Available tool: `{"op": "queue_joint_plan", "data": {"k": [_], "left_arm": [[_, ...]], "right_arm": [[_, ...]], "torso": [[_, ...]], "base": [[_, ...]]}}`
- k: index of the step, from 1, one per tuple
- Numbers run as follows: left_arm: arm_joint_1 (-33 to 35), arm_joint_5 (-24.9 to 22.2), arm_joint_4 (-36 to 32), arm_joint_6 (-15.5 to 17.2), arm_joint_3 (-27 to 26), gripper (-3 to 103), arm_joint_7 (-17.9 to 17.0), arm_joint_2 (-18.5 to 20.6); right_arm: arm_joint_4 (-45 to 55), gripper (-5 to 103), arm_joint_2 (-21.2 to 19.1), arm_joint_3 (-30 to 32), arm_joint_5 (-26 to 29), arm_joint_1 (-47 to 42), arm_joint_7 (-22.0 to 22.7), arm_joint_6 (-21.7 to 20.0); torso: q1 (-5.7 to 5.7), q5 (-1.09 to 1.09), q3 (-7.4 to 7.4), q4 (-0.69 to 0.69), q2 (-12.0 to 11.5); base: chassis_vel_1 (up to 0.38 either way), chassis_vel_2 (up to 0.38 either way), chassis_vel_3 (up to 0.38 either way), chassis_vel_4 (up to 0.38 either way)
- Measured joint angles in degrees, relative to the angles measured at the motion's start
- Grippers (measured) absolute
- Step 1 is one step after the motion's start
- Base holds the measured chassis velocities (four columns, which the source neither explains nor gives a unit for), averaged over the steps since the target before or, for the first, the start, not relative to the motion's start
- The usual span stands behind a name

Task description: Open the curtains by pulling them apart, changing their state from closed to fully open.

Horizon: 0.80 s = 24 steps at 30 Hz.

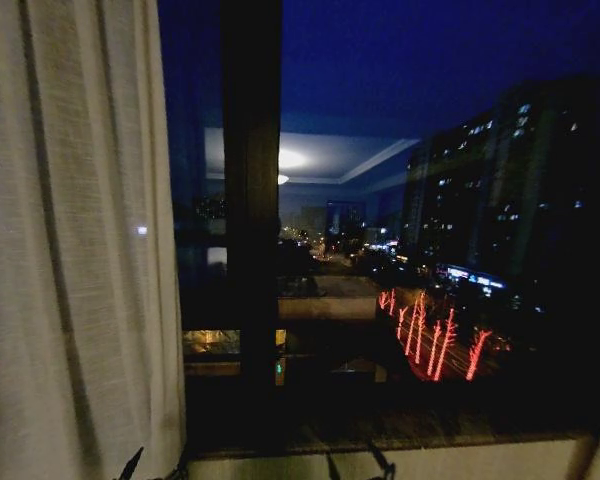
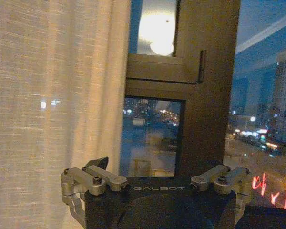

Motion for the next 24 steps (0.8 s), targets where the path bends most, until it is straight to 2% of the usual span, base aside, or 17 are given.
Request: {"op": "queue_joint_plan", "data": {"k": [7, 15, 24], "left_arm": [[0.04, -0.64, -0.56, 1.08, 0.02, 100, -0.03, -0.05], [0.17, -0.69, -0.72, 1.29, -0.07, 100, -0.03, -0.26], [0.18, -0.11, -0.7, 1.32, 0.16, 100, -0.01, -0.77]], "right_arm": [[-0.34, 100, 0.03, -0.98, -0.63, -0.07, 0.3, 0.16], [-0.59, 100, 0.02, -2.22, -2.09, -0.08, 0.19, 1.78], [-0.59, 100, 0.02, -2.92, -4.28, -0.75, -0.28, 4.02]], "torso": [[0.0, -0.07, 0.0, 0.02, 0.0], [0.0, -0.04, 0.0, 0.02, 0.0], [-0.01, -0.04, -0.01, 0.01, 0.0]], "base": [[-0.017, -0.023, 0.013, 0.02], [0.0, 0.0, 0.0, 0.0], [0.152, 0.156, -0.141, -0.152]]}}
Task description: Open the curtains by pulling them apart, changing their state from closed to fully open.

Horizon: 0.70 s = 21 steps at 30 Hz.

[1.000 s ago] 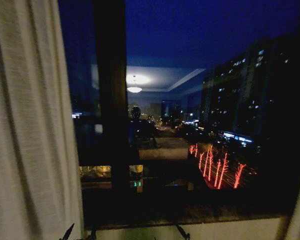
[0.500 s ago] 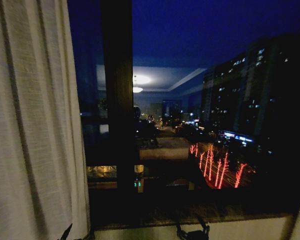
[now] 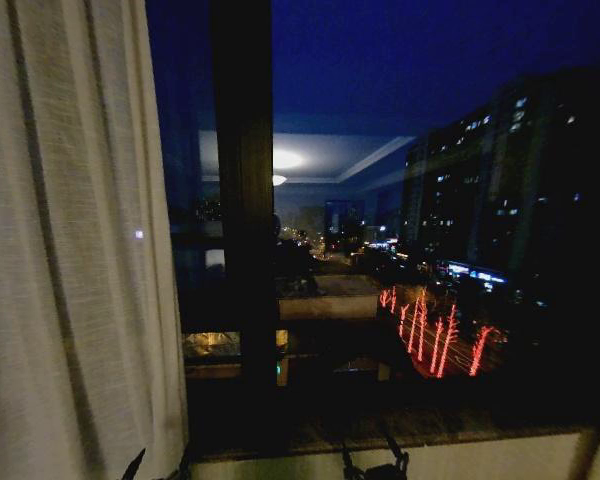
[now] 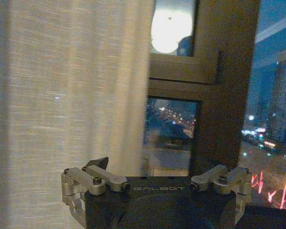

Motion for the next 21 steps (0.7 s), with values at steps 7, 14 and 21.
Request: {"op": "queue_joint_plan", "data": {"k": [7, 14, 21], "left_arm": [[0.27, 0.55, -0.14, -0.02, 0.02, 100, -0.01, -0.52], [0.05, 0.67, -0.16, 0.01, -0.04, 100, -0.09, -0.65], [-4.99, 0.25, 2.1, 3.0, -0.98, 100, 4.85, 3.6]], "right_arm": [[0.07, 100, 0.0, 0.25, 0.91, 0.12, -0.03, 0.41], [-0.6, 100, 0.03, 0.94, 2.62, 1.9, -0.04, 2.33], [-0.69, 100, -0.01, 1.03, 3.15, 3.04, 0.01, 1.61]], "torso": [[0.0, 0.0, 0.01, 0.01, 0.0], [0.02, -0.04, 0.0, 0.02, 0.0], [0.0, 0.04, 0.01, -0.01, 0.0]], "base": [[0.268, 0.267, -0.275, -0.25], [0.219, 0.217, -0.237, -0.224], [0.041, 0.026, -0.038, -0.029]]}}
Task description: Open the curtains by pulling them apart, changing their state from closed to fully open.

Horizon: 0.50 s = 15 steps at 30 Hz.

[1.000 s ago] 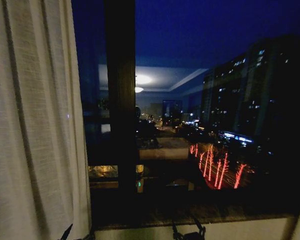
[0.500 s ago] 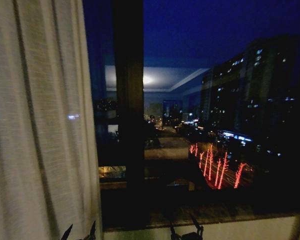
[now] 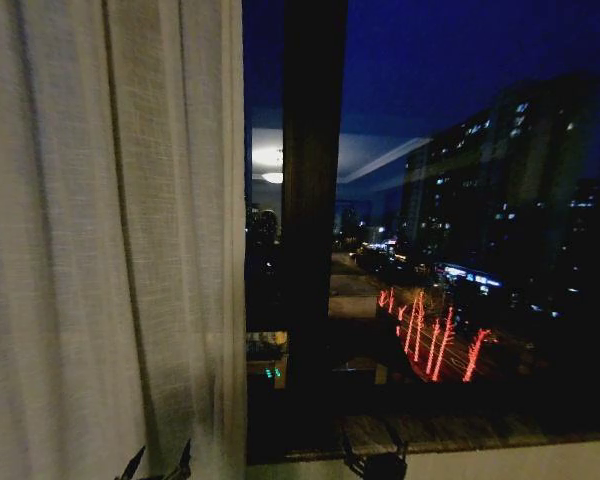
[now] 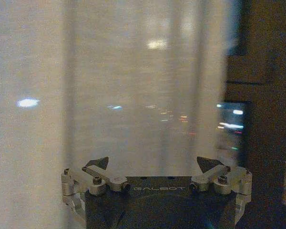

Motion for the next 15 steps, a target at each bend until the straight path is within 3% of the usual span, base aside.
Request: {"op": "queue_joint_plan", "data": {"k": [2, 7, 14, 15], "left_arm": [[-3.48, -1.19, 1.44, 2.17, 0.93, 100, 2.2, 2.74], [-11.44, -2.97, 6.77, 5.58, 3.77, 100, 1.41, 6.58], [-16.79, -2.02, 12.59, 5.25, 5.13, 100, 1.06, 7.6], [-18.94, -1.67, 14.52, 4.87, 5.88, 100, 2.23, 7.73]], "right_arm": [[-0.08, 100, 0.0, -0.06, -0.12, 0.19, 0.01, -0.03], [-0.17, 100, 0.01, -0.72, -1.15, 0.41, -0.2, -0.02], [-0.38, 100, 0.02, -0.71, -1.78, 0.64, -0.47, 0.26], [-0.52, 100, 0.01, -0.59, -2.32, 0.7, -0.76, 0.56]], "torso": [[0.0, -0.02, 0.0, -0.01, 0.0], [0.0, -0.07, 0.0, 0.0, 0.0], [0.01, -0.06, 0.0, 0.02, 0.0], [0.01, -0.04, 0.0, 0.01, 0.0]], "base": [[-0.043, -0.047, 0.033, 0.056], [-0.007, -0.008, 0.01, 0.011], [0.0, 0.0, 0.0, 0.0], [0.0, 0.0, 0.0, 0.0]]}}
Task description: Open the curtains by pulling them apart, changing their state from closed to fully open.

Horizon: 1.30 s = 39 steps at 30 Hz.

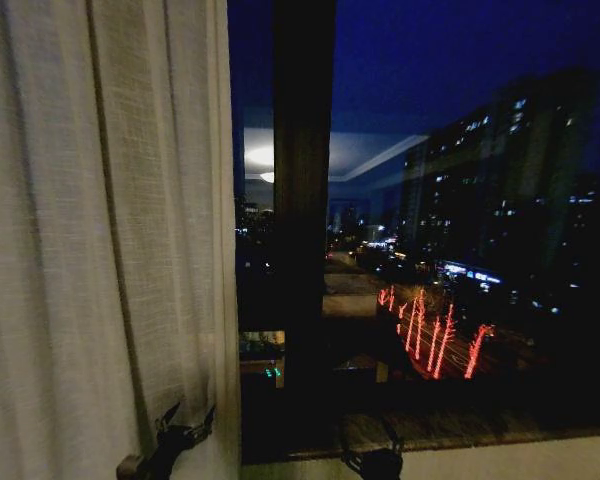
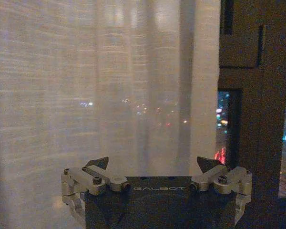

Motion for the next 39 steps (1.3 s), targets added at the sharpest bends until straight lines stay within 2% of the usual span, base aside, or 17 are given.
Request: {"op": "queue_joint_plan", "data": {"k": [3, 5, 6, 9, 16, 18, 19, 21, 22, 24, 25, 26, 28, 30, 31, 34, 39], "left_arm": [[-1.34, 0.16, 1.2, -0.13, 0.79, 100, 2.14, 0.27], [-2.18, 0.39, 1.95, -0.06, 2.11, 100, 8.35, 0.64], [-2.18, 0.39, 1.95, -0.06, 2.11, 100, 8.35, 0.64], [-2.44, 1.35, 3.04, 0.19, 3.85, 100, 13.49, 0.57], [-6.9, 2.63, 9.05, -0.37, 6.05, 100, 13.6, 0.53], [-9.24, 2.7, 11.54, -0.56, 7.09, 100, 9.02, 0.08], [-9.24, 2.7, 11.54, -0.56, 7.09, 100, 9.02, 0.08], [-10.59, 2.93, 12.7, -1.2, 8.28, 100, 2.99, -0.76], [-10.59, 2.93, 12.7, -1.2, 8.28, 100, 2.99, -0.76], [-10.91, 3.98, 12.74, -1.44, 9.53, 100, -3.25, -1.78], [-10.53, 4.95, 11.48, -1.2, 11.38, 100, -10.19, -2.96], [-10.53, 4.95, 11.48, -1.2, 11.38, 100, -10.19, -2.96], [-9.65, 6.33, 9.58, -0.75, 13.81, 100, -17.85, -4.89], [-9.48, 8.41, 9.4, -0.94, 14.65, 100, -22.58, -6.43], [-9.48, 8.41, 9.4, -0.94, 14.65, 100, -22.58, -6.43], [-9.87, 10.46, 9.76, -1.22, 14.59, 100, -28.16, -8.0], [-10.91, 10.59, 11.13, -1.54, 11.84, 100, -29.09, -7.18]], "right_arm": [[-0.06, 100, 0.0, 0.22, -0.48, 0.01, -0.08, 0.23], [-0.32, 100, 0.0, 0.54, -0.87, 0.1, -0.11, 0.58], [-0.32, 100, 0.0, 0.54, -0.87, 0.1, -0.11, 0.58], [-1.1, 100, 0.0, 0.88, -1.07, 0.49, -0.16, 1.42], [-2.63, 100, 0.0, 0.16, -2.27, 0.17, -0.32, 3.0], [-3.06, 100, 0.0, -0.25, -2.94, -0.29, -0.34, 3.73], [-3.06, 100, 0.0, -0.25, -2.94, -0.29, -0.34, 3.73], [-3.09, 100, 0.0, -0.31, -3.17, -0.67, -0.34, 3.95], [-3.09, 100, 0.0, -0.31, -3.17, -0.67, -0.34, 3.95], [-3.09, 100, 0.0, -0.27, -3.3, -0.8, -0.34, 4.0], [-3.09, 100, 0.0, -0.25, -3.5, -0.75, -0.34, 4.0], [-3.09, 100, 0.0, -0.25, -3.5, -0.75, -0.34, 4.0], [-3.07, 100, 0.0, -0.38, -3.72, -0.66, -0.34, 3.99], [-3.06, 100, 0.0, -0.51, -3.93, -0.66, -0.34, 3.98], [-3.06, 100, 0.0, -0.51, -3.93, -0.66, -0.34, 3.98], [-3.05, 100, 0.0, -0.76, -4.13, -0.87, -0.38, 3.97], [-3.06, 100, 0.0, -0.87, -4.14, -1.32, -0.51, 4.05]], "torso": [[0.0, 0.0, 0.0, -0.01, 0.0], [0.0, 0.0, 0.0, -0.01, 0.0], [0.0, 0.0, 0.0, -0.01, 0.0], [0.0, -0.02, 0.0, 0.02, 0.0], [0.0, -0.01, 0.0, -0.01, 0.0], [0.0, -0.01, 0.0, 0.0, 0.0], [0.0, -0.01, 0.0, 0.0, 0.0], [0.0, -0.01, 0.0, 0.0, 0.0], [0.0, -0.01, 0.0, 0.0, 0.0], [0.0, 0.0, -0.01, -0.01, 0.0], [0.0, 0.0, -0.01, 0.0, 0.0], [0.0, 0.0, -0.01, 0.0, 0.0], [0.0, -0.01, -0.01, 0.0, 0.0], [0.0, -0.01, -0.01, 0.0, 0.0], [0.0, -0.01, -0.01, 0.0, 0.0], [0.0, -0.01, -0.01, 0.0, 0.0], [0.0, -0.01, -0.01, 0.01, 0.0]], "base": [[0.0, 0.0, 0.0, 0.0], [0.0, 0.0, 0.0, 0.0], [0.0, 0.0, 0.0, 0.0], [0.0, 0.0, 0.0, 0.0], [0.0, 0.0, 0.0, 0.0], [0.0, 0.0, 0.0, 0.0], [0.0, 0.0, 0.0, 0.0], [0.0, 0.0, 0.0, 0.0], [0.0, 0.0, 0.0, 0.0], [0.0, 0.0, 0.0, 0.0], [0.0, 0.0, 0.0, 0.0], [0.0, 0.0, 0.0, 0.0], [0.0, 0.0, 0.0, 0.0], [0.0, 0.0, 0.0, 0.0], [0.0, 0.0, 0.0, 0.0], [0.0, 0.0, 0.0, 0.0], [0.0, 0.0, 0.0, 0.0]]}}
